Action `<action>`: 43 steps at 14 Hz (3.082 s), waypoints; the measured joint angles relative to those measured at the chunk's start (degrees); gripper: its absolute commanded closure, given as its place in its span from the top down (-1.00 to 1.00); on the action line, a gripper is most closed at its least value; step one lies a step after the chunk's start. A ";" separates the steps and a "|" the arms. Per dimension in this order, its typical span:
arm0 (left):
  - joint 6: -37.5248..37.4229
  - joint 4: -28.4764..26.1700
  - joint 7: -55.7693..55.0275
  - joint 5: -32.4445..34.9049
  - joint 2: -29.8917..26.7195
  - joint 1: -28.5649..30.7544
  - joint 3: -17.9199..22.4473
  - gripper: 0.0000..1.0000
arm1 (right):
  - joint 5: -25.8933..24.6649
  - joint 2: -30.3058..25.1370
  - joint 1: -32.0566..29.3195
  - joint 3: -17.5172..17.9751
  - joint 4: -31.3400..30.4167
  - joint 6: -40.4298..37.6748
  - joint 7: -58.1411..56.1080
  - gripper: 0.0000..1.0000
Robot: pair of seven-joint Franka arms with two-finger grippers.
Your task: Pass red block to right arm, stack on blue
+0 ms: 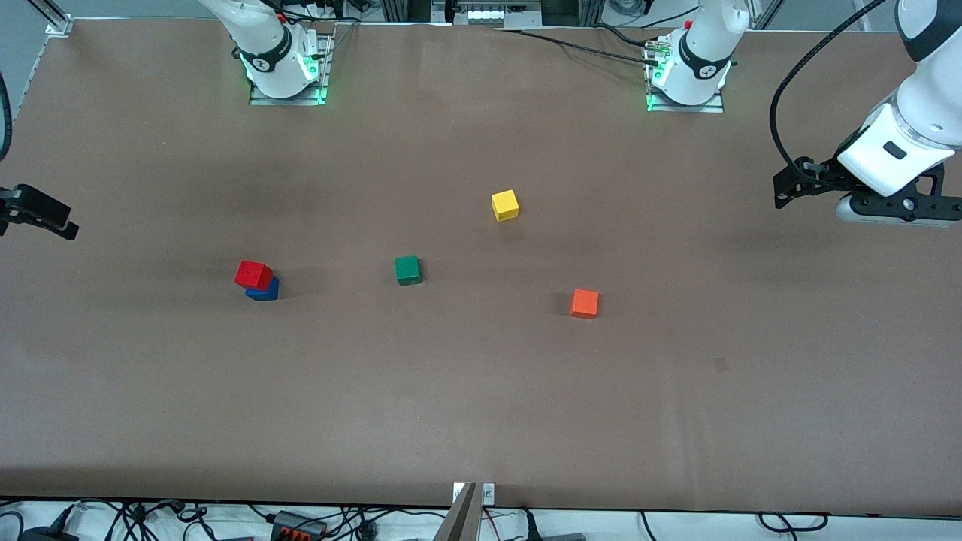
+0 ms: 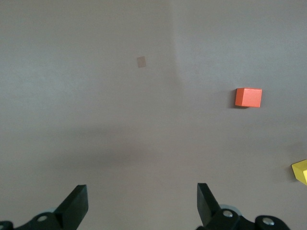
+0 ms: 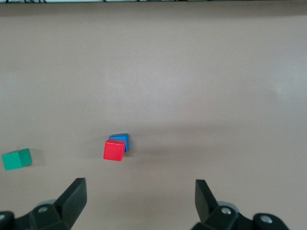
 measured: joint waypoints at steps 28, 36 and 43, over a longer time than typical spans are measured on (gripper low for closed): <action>0.21 1.33 0.03 0.00 0.18 -0.18 -0.25 1.00 | -0.08 -10.56 -0.26 1.44 -15.58 2.86 0.01 1.00; -1.75 1.49 -0.02 0.00 0.44 -0.03 -0.05 1.00 | -0.07 -11.01 -0.25 2.07 -17.43 3.06 -0.16 1.00; -3.60 1.60 -0.01 0.00 0.48 0.27 0.07 1.00 | -0.07 -14.14 -0.26 2.07 -19.92 3.01 -0.15 1.00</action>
